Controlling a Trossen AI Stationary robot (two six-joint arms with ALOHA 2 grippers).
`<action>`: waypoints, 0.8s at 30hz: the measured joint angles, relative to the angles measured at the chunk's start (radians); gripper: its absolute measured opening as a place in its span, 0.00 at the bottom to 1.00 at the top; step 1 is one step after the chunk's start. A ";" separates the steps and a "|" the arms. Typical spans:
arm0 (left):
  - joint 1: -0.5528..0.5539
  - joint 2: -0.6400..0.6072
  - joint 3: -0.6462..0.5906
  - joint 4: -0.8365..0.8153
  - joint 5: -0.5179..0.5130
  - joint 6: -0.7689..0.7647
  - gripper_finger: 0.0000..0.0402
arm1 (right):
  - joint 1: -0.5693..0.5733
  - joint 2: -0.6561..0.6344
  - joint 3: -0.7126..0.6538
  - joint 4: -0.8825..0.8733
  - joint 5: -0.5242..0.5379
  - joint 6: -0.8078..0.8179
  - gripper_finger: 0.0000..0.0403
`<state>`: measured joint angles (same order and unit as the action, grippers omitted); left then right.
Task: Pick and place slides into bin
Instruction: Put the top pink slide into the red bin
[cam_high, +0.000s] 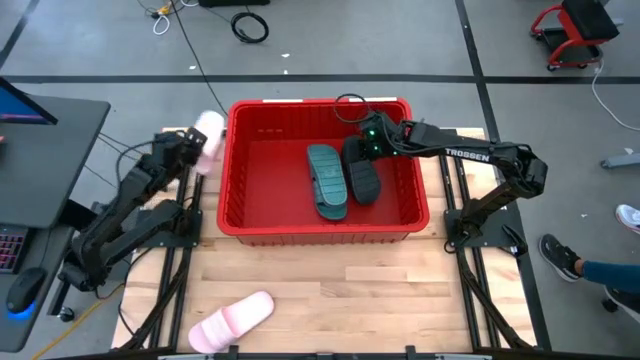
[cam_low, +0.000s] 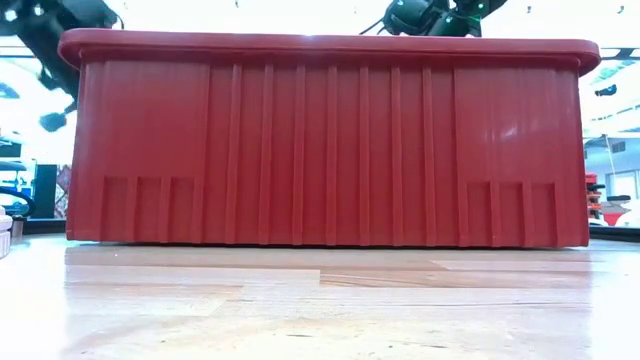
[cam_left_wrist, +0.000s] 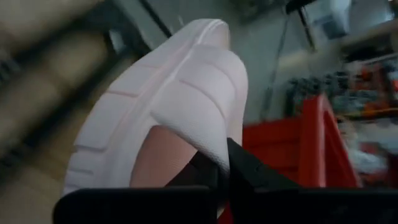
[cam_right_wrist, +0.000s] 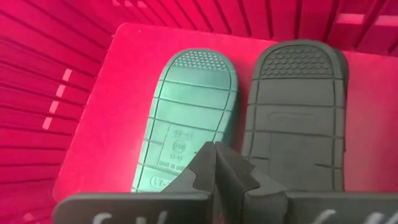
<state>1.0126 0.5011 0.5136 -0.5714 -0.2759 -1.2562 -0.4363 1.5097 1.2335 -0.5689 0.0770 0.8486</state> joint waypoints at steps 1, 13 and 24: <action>-0.001 0.000 0.041 -0.047 -0.040 0.051 0.03 | 0.004 0.000 0.000 0.000 0.000 0.000 0.03; -0.002 0.001 0.463 -0.169 -0.042 0.203 0.03 | 0.014 0.000 0.000 0.000 0.000 0.014 0.03; -0.029 0.002 0.535 -0.094 0.086 0.061 0.03 | 0.014 -0.047 0.000 -0.002 -0.001 -0.005 0.03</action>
<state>0.9836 0.5031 1.0489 -0.6656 -0.1900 -1.1951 -0.4221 1.4624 1.2335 -0.5709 0.0759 0.8440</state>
